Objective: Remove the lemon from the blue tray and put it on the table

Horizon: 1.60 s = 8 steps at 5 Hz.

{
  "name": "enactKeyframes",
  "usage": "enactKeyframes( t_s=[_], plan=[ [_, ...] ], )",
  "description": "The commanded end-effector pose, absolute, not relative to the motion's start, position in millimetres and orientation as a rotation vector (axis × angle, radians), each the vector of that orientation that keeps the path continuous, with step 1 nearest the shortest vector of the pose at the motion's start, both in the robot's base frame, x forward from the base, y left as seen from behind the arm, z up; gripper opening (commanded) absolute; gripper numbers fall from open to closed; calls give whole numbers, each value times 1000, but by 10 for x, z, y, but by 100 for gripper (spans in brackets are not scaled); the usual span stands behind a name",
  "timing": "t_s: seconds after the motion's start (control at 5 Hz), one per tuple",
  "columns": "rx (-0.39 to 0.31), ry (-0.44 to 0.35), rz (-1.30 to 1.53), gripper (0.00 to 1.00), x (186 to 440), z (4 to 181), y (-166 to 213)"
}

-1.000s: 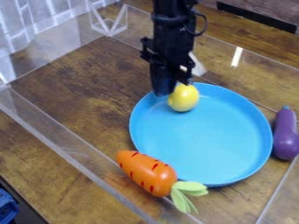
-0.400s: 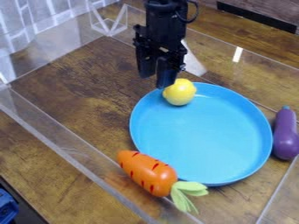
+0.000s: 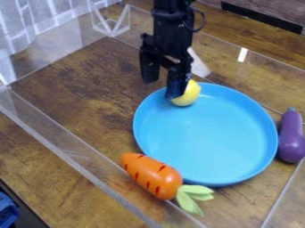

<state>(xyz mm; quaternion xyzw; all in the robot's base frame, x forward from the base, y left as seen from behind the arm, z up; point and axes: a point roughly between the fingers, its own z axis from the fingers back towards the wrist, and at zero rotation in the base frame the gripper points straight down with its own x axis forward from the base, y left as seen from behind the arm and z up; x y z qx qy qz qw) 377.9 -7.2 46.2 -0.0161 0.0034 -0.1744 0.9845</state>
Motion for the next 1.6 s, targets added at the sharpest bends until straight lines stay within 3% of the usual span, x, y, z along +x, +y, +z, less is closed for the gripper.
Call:
enactKeyframes(
  t_s=[0.0, 0.2, 0.4, 0.6, 1.4],
  plan=[
    [-17, -69, -368, 100, 3955, 592, -87],
    [-16, -66, -381, 100, 3991, 508, -112],
    [-14, -61, -390, 0, 4014, 448, -134],
    [-7, -56, -396, 0, 4003, 462, -131],
    [28, -60, -402, 0, 3920, 810, -8]
  ],
)
